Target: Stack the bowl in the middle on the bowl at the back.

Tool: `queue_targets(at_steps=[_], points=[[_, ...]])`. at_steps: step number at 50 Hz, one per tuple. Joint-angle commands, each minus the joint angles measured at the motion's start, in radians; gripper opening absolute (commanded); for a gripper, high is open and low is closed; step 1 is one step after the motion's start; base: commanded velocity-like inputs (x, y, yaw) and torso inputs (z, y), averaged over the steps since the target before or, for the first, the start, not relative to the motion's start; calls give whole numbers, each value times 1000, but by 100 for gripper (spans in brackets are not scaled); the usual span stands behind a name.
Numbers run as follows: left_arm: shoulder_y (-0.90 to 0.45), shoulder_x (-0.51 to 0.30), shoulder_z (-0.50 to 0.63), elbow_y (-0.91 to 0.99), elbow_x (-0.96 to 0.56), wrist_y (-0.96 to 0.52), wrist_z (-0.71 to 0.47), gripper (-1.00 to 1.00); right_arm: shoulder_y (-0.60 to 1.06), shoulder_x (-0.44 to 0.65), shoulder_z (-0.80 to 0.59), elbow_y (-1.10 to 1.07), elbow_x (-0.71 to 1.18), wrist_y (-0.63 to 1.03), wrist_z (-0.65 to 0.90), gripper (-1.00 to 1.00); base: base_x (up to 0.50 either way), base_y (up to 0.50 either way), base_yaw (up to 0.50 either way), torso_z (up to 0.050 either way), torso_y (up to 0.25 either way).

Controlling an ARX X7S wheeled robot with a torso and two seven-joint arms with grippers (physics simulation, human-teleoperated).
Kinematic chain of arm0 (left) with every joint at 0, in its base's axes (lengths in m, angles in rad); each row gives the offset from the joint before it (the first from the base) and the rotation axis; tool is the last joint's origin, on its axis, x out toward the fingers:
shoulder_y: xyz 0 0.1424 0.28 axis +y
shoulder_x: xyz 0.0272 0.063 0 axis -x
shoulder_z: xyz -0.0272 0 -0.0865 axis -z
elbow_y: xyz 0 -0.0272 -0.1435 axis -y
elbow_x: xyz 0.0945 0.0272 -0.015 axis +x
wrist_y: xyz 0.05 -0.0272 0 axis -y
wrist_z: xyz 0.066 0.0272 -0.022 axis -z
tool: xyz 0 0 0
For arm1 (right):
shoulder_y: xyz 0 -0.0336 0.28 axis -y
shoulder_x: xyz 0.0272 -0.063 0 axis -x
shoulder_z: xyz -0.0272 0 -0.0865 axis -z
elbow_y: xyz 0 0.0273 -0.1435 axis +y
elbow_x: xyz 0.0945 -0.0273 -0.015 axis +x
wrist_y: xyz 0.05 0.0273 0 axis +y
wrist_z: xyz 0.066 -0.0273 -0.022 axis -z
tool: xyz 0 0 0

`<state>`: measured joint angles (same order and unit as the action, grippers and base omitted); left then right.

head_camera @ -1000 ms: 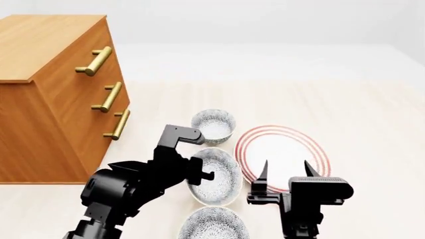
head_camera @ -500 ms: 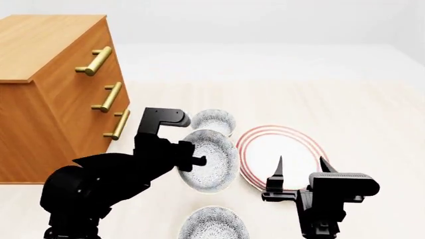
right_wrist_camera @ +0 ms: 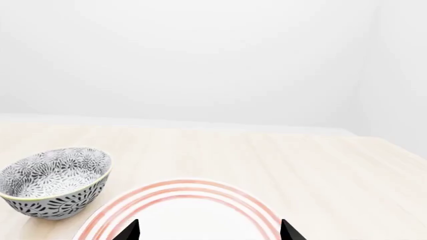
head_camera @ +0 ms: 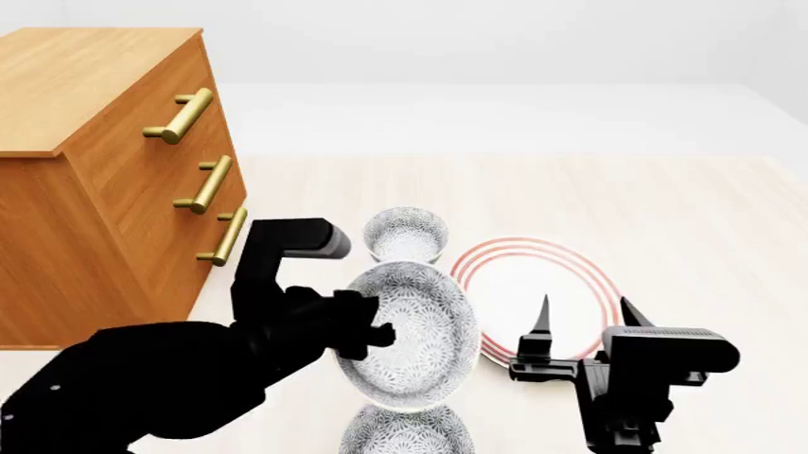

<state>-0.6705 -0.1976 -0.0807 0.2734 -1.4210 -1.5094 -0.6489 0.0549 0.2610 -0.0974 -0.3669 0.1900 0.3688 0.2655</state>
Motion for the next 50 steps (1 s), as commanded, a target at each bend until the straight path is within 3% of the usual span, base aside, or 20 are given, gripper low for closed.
queue_targets(at_steps=[1, 10, 50], points=[[40, -60, -11, 66, -448, 33, -366, -100, -2, 5, 10, 5, 12, -4, 6, 100, 0, 0, 0, 0, 0], [78, -106, 30, 144, -591, 91, -438, -100, -6, 7, 13, 9, 19, -12, 9, 100, 0, 0, 0, 0, 0], [258, -125, 65, 167, -566, 140, -375, -100, -16, 15, 15, 32, 40, -40, 24, 100, 0, 0, 0, 0, 0]])
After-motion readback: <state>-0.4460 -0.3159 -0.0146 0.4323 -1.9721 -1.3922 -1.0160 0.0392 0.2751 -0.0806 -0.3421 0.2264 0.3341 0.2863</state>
